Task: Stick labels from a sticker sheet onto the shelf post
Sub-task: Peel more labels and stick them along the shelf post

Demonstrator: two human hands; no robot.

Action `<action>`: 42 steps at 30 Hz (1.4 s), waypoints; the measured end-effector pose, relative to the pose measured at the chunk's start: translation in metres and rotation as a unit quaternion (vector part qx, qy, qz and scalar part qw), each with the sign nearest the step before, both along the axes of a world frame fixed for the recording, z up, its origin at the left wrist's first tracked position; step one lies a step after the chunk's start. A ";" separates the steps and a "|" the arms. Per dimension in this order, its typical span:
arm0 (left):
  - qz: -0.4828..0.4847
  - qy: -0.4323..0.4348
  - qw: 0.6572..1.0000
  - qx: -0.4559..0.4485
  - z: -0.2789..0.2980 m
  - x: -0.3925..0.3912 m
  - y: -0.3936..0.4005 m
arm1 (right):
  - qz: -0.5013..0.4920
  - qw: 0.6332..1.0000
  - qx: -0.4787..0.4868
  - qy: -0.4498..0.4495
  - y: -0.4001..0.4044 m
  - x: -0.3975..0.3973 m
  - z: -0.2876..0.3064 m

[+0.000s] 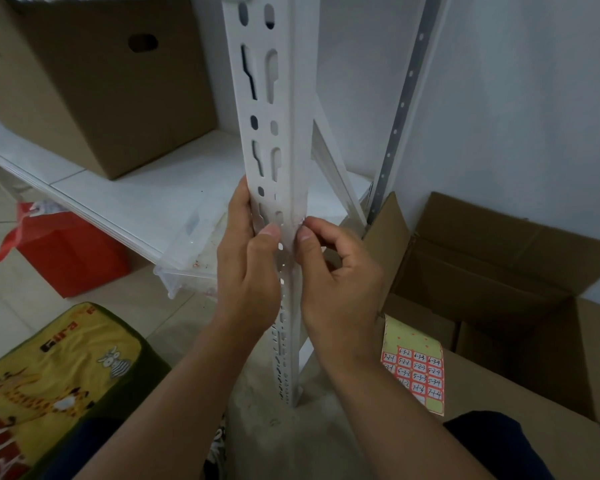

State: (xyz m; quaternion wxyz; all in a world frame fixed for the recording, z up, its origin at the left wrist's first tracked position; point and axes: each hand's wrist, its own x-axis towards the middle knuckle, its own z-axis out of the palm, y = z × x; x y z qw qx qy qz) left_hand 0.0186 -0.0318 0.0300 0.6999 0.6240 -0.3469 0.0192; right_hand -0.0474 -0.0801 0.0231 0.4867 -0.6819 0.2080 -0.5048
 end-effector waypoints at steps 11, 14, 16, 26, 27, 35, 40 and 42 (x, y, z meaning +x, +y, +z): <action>-0.005 0.026 1.000 -0.013 -0.001 -0.001 -0.002 | -0.038 0.998 -0.040 -0.002 -0.001 0.004 -0.002; -0.002 0.023 1.000 -0.017 0.000 -0.003 -0.003 | -0.042 0.998 -0.054 -0.006 -0.002 0.004 -0.002; -0.007 0.025 0.999 -0.024 0.001 -0.005 -0.004 | -0.045 0.997 -0.070 -0.008 -0.002 0.004 -0.002; -0.014 0.016 0.999 -0.030 0.002 -0.005 -0.004 | -0.005 1.000 -0.011 -0.012 0.000 0.003 0.001; -0.014 0.015 0.999 -0.029 0.001 -0.004 -0.003 | -0.004 1.000 -0.001 -0.013 0.001 0.003 0.001; -0.021 0.012 0.999 -0.027 0.000 -0.002 -0.002 | -0.053 0.996 -0.075 -0.008 -0.001 0.006 -0.002; -0.020 0.016 0.999 -0.038 0.002 -0.005 -0.005 | -0.061 0.992 -0.106 -0.009 -0.003 0.006 -0.005; -0.025 0.015 0.999 -0.041 0.002 -0.005 -0.005 | -0.059 0.993 -0.106 -0.010 -0.003 0.006 -0.005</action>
